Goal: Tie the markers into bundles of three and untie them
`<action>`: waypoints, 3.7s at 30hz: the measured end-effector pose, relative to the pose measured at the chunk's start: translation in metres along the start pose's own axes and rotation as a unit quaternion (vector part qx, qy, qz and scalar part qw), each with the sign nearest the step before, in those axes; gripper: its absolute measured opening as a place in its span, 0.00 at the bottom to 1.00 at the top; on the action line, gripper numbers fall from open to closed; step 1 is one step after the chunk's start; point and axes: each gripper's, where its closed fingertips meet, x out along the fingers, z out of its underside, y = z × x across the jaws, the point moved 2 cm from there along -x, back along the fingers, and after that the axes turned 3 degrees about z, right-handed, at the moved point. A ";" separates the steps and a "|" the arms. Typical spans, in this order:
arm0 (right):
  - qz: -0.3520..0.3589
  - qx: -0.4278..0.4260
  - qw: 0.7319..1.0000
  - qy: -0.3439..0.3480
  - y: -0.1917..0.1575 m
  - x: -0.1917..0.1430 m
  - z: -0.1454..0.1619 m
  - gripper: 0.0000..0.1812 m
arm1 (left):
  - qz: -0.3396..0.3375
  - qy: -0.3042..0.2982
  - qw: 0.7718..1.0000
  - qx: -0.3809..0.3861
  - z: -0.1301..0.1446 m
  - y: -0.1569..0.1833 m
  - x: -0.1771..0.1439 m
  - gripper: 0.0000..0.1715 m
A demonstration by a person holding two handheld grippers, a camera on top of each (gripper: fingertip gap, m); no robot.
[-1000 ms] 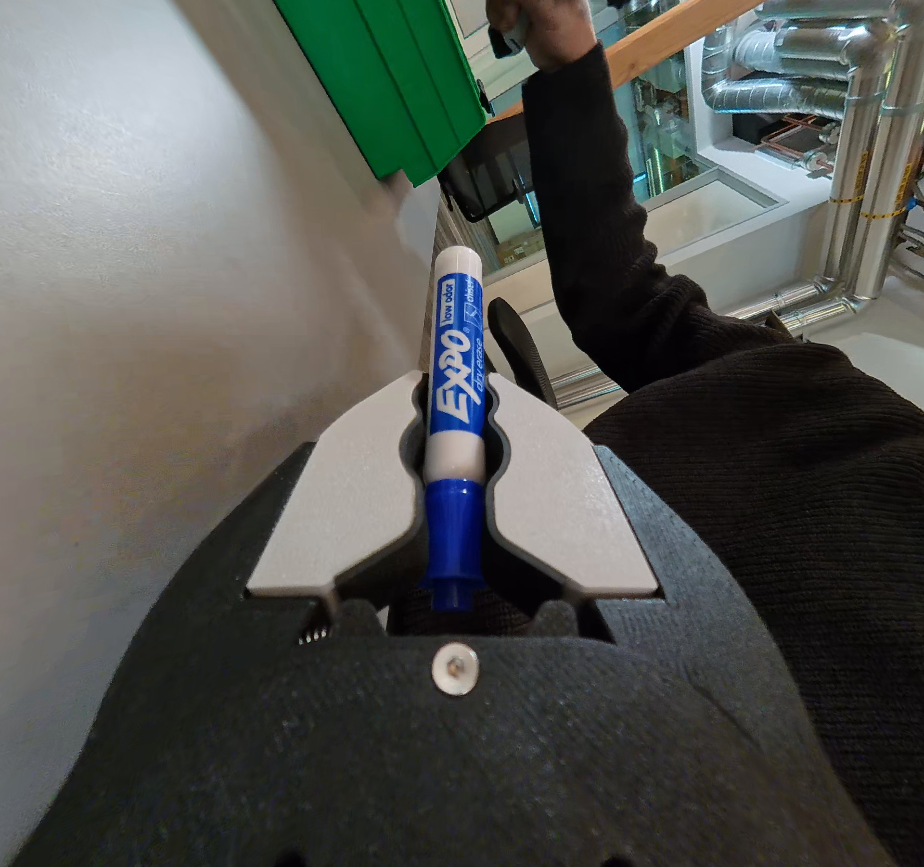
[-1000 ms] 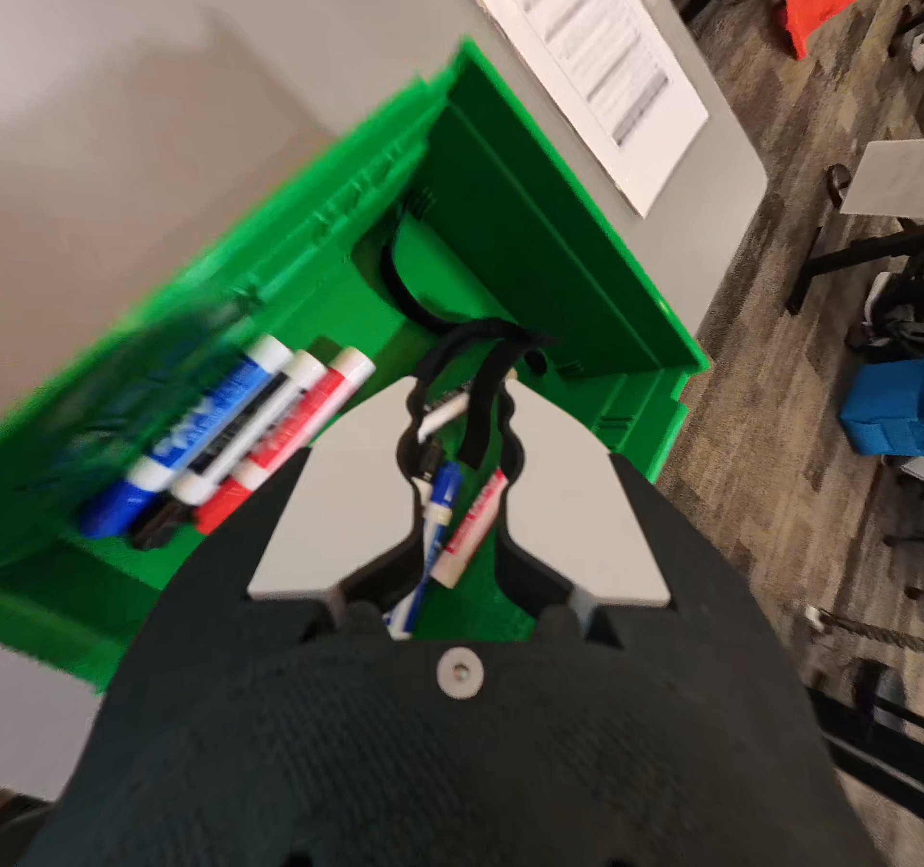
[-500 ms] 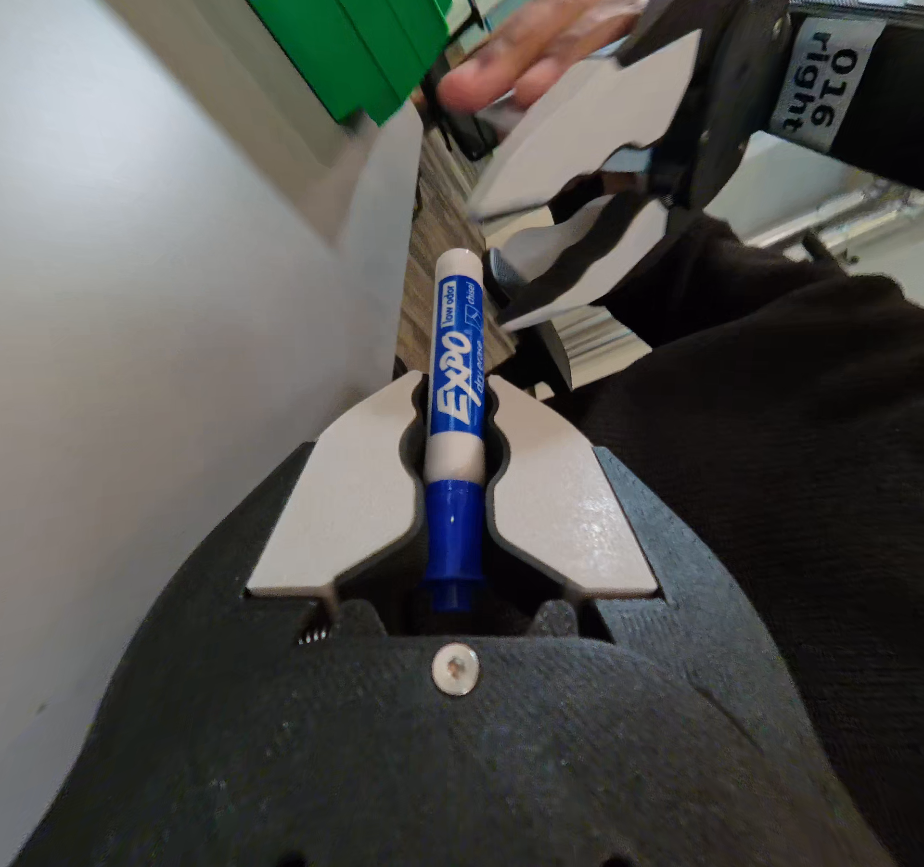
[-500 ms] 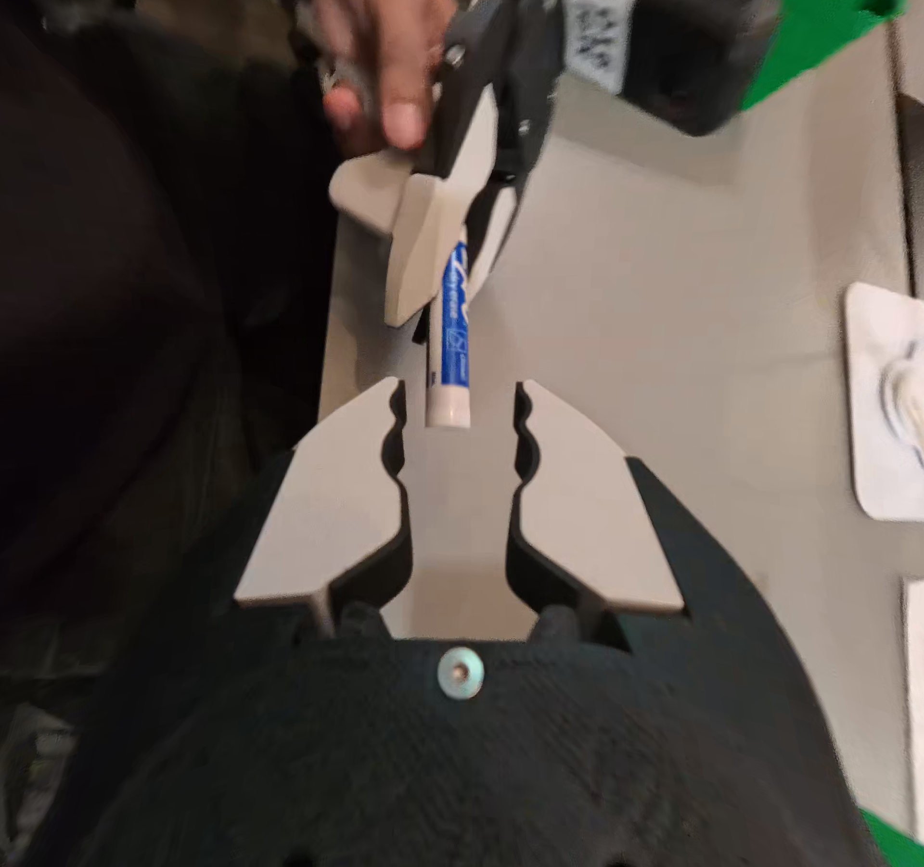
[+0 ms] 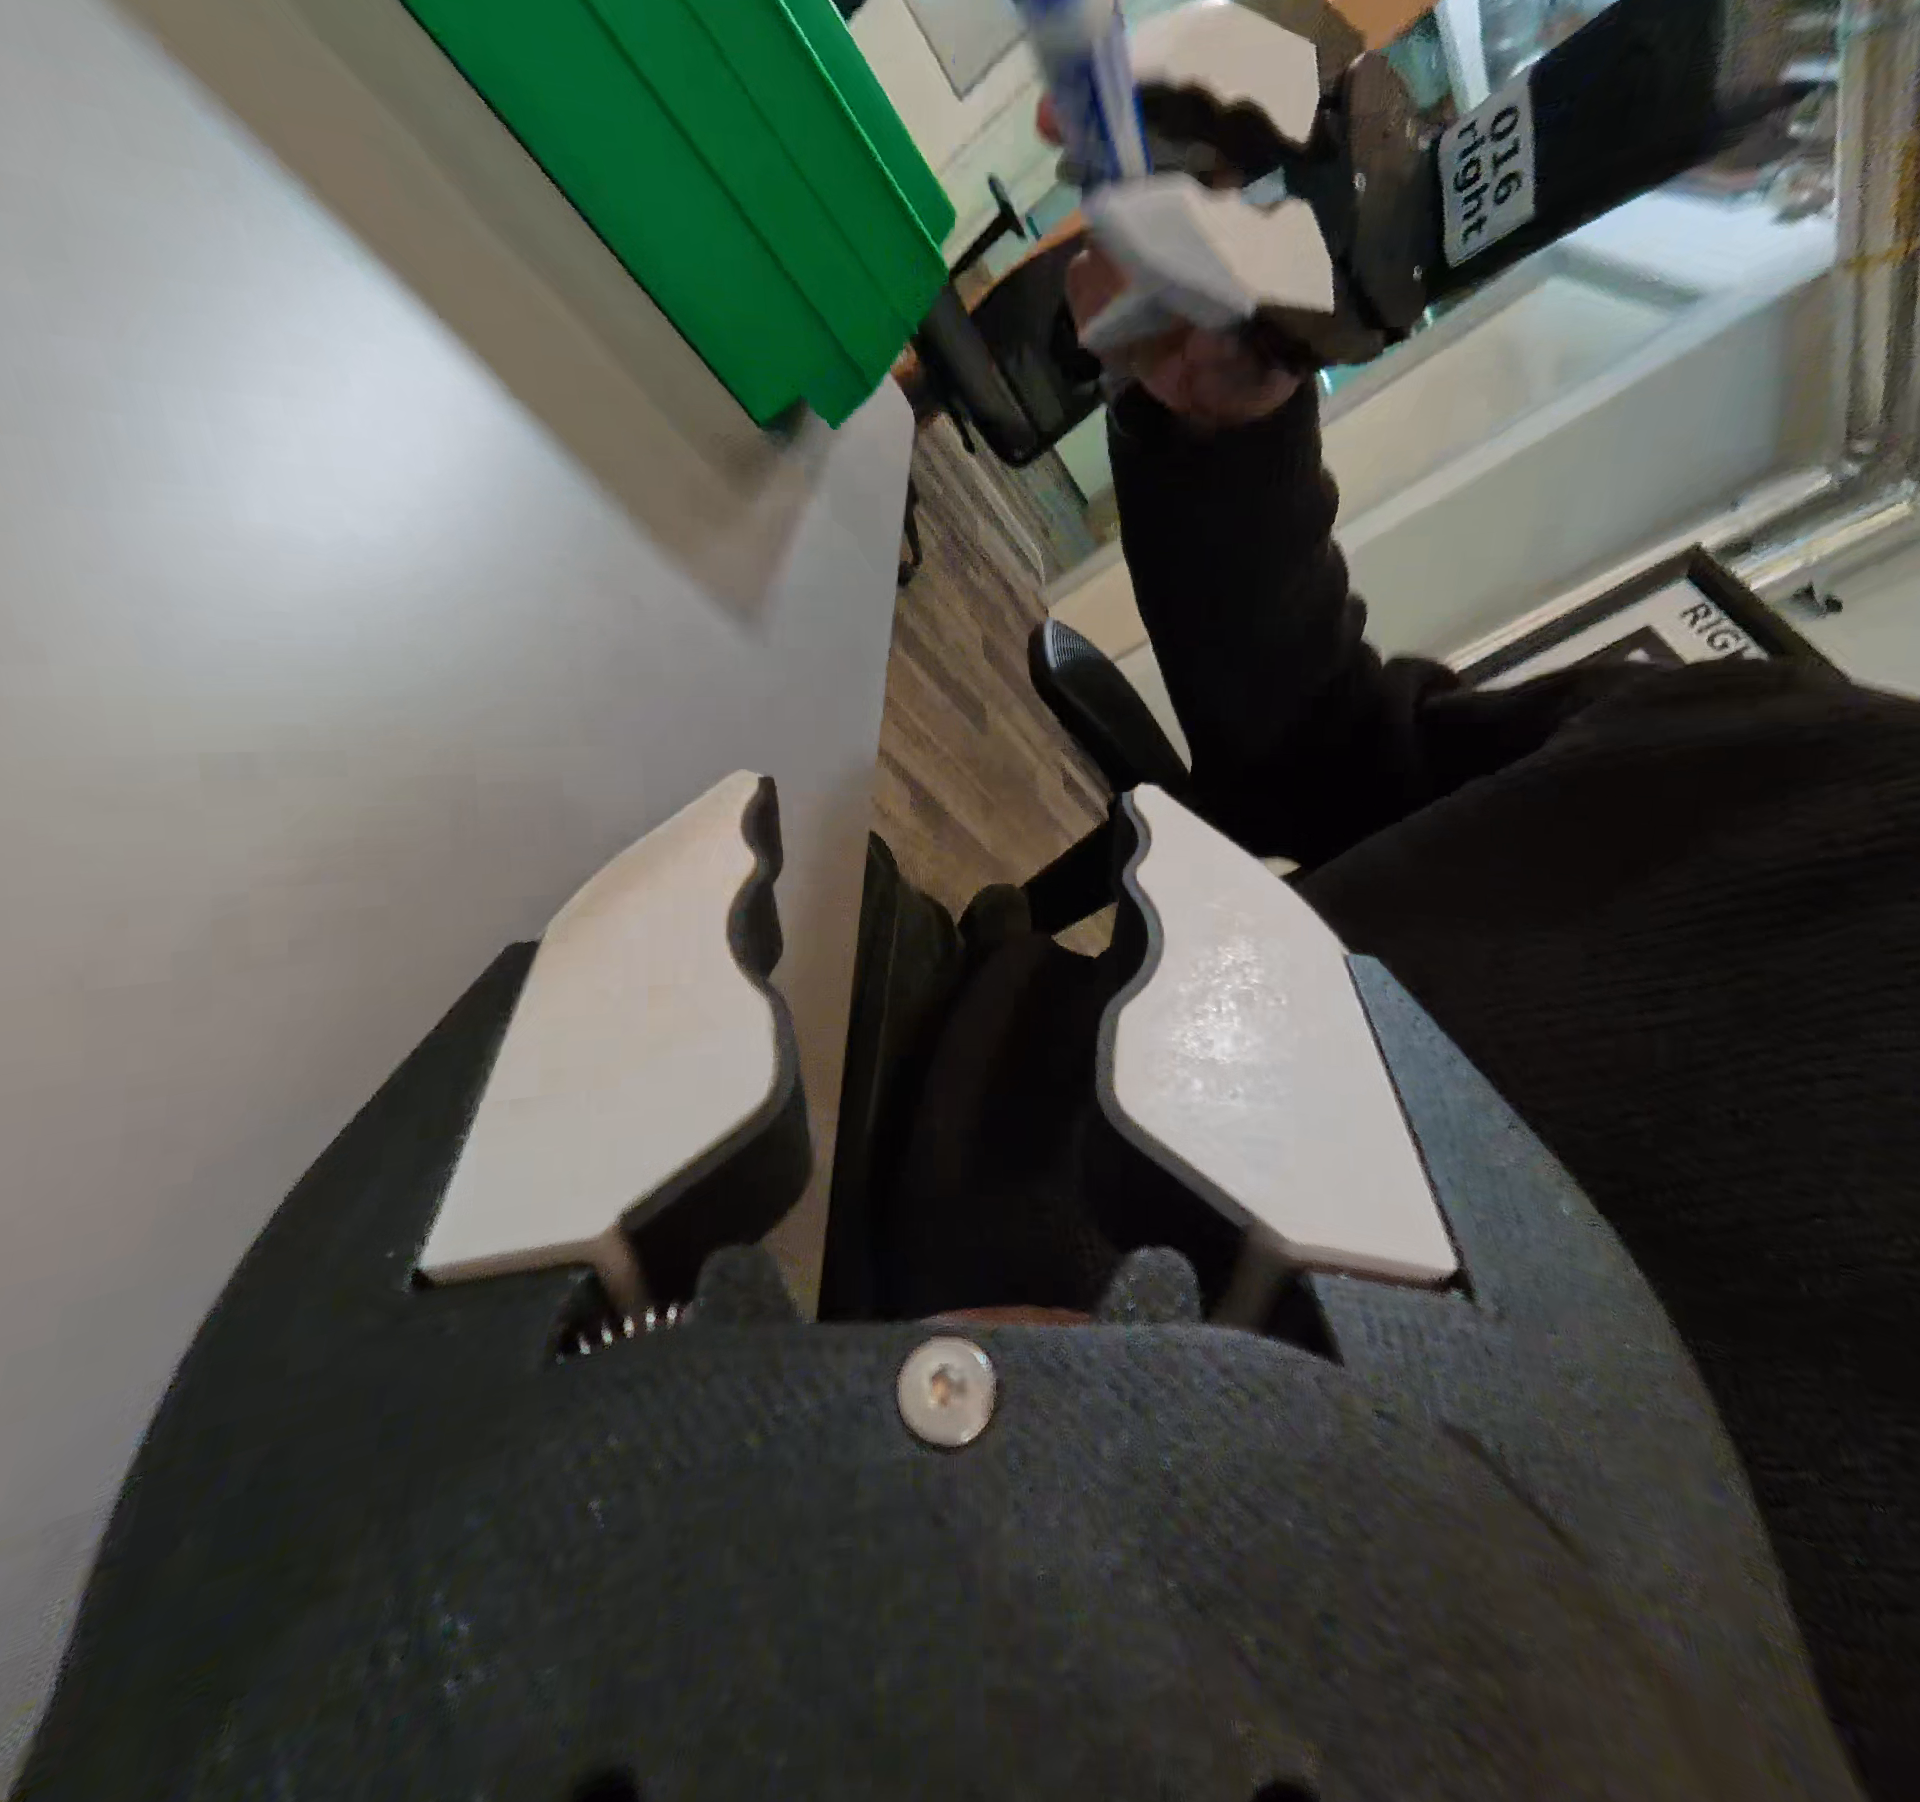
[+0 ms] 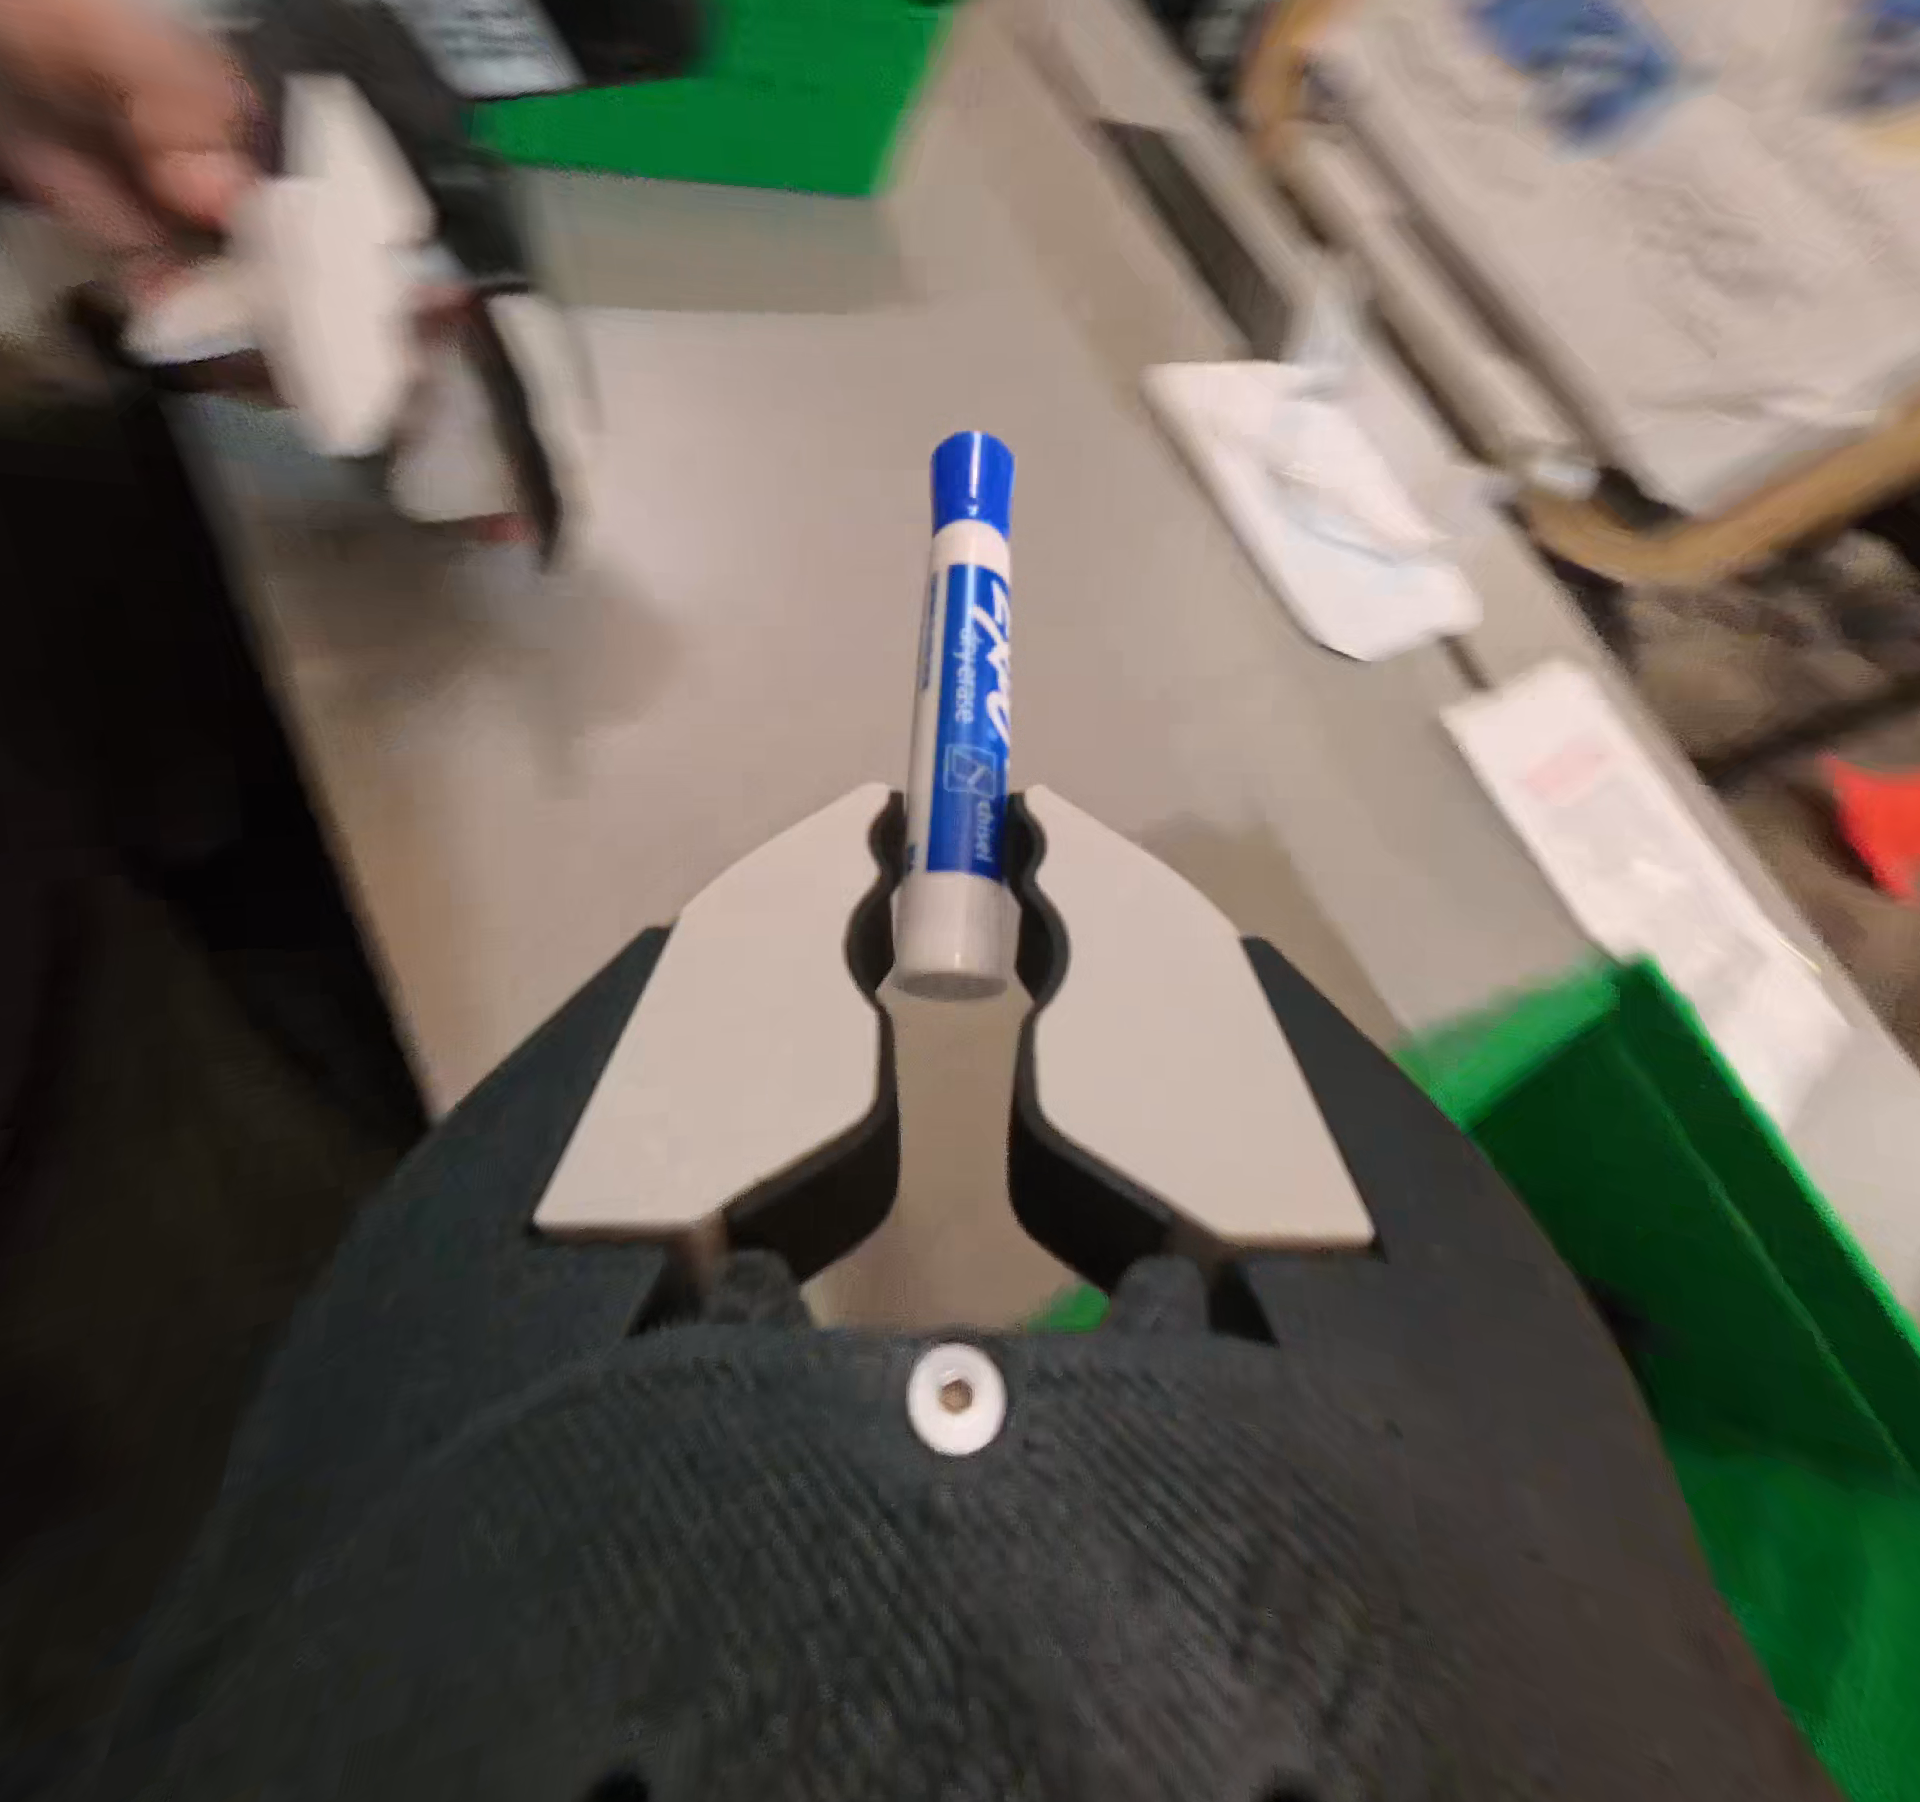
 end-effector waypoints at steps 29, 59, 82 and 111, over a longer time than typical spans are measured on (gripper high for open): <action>0.068 0.303 0.945 0.105 -0.014 0.001 0.018 0.27 | -0.146 -0.027 0.978 0.146 -0.019 -0.024 0.023 0.48; -0.158 0.220 0.947 0.172 -0.128 0.082 -0.056 0.04 | -0.604 0.087 0.702 0.366 -0.011 -0.024 -0.108 0.13; -0.074 0.282 0.937 0.190 -0.119 0.077 -0.052 0.45 | -0.615 0.068 0.715 0.325 -0.024 -0.045 -0.101 0.46; 0.129 0.333 0.925 0.132 -0.080 0.001 0.028 0.44 | -0.522 0.017 0.738 0.427 -0.111 -0.075 -0.015 0.32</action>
